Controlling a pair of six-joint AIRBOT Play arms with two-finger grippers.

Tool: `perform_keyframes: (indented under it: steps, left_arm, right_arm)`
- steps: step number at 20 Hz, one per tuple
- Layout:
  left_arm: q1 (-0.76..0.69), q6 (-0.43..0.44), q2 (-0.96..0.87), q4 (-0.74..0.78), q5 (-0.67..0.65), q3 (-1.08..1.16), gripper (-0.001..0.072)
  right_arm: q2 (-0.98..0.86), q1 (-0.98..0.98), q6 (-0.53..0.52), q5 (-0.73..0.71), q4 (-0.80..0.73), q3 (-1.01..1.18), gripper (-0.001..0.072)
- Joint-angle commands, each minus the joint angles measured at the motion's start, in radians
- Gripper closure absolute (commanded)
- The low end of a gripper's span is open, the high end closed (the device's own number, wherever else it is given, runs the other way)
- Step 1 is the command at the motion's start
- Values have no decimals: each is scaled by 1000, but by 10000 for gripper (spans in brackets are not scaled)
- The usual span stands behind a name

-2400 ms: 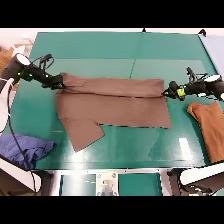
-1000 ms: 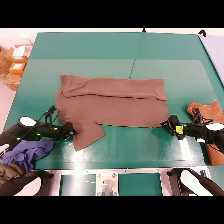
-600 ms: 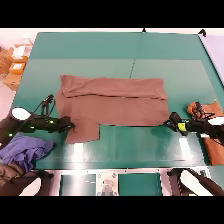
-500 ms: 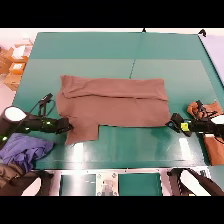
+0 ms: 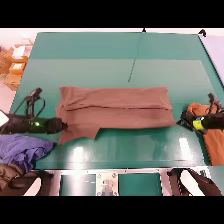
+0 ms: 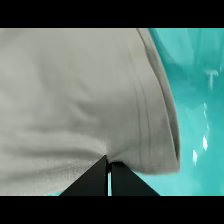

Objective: Fold the shirts.

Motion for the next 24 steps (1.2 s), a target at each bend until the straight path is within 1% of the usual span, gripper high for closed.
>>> perform_keyframes:
  steps: [1, 5, 9, 10, 13, 16, 17, 18, 19, 20, 22, 24]
  left_arm:
    - [1, 63, -156, 8, 83, 151, 684]
    - [1, 99, -463, 14, 121, 407, 683]
    - [1, 124, -715, 6, 165, 580, 683]
    - [1, 126, -766, 5, 173, 607, 683]
    - [1, 174, -887, -8, 222, 655, 682]
    - [2, 180, -932, -10, 319, 666, 681]
    - [1, 179, -932, -13, 344, 671, 521]
    - [1, 175, -932, -14, 344, 687, 191]
    - [2, 175, -931, -14, 325, 711, 94]
    - [3, 176, -931, -9, 285, 744, 119]
    - [12, 175, -931, 35, 211, 815, 118]
    - [27, 168, -931, 47, 172, 862, 119]
  right_arm:
    - [-85, 29, 0, -54, 84, 155, 698]
    - [-341, 126, 2, -126, 92, 365, 698]
    - [-597, 175, 9, -153, 92, 549, 698]
    - [-654, 177, 12, -163, 95, 579, 698]
    - [-780, 176, 11, -211, 142, 617, 697]
    - [-853, 175, 0, -303, 196, 627, 695]
    - [-865, 172, 0, -307, 194, 647, 659]
    - [-865, 162, -16, -289, 193, 671, 524]
    - [-861, 142, -60, -237, 192, 712, 394]
    - [-861, 116, -93, -168, 186, 754, 376]
    - [-861, 53, -140, -32, 142, 802, 375]
    - [-874, -2, -218, 42, 135, 796, 293]
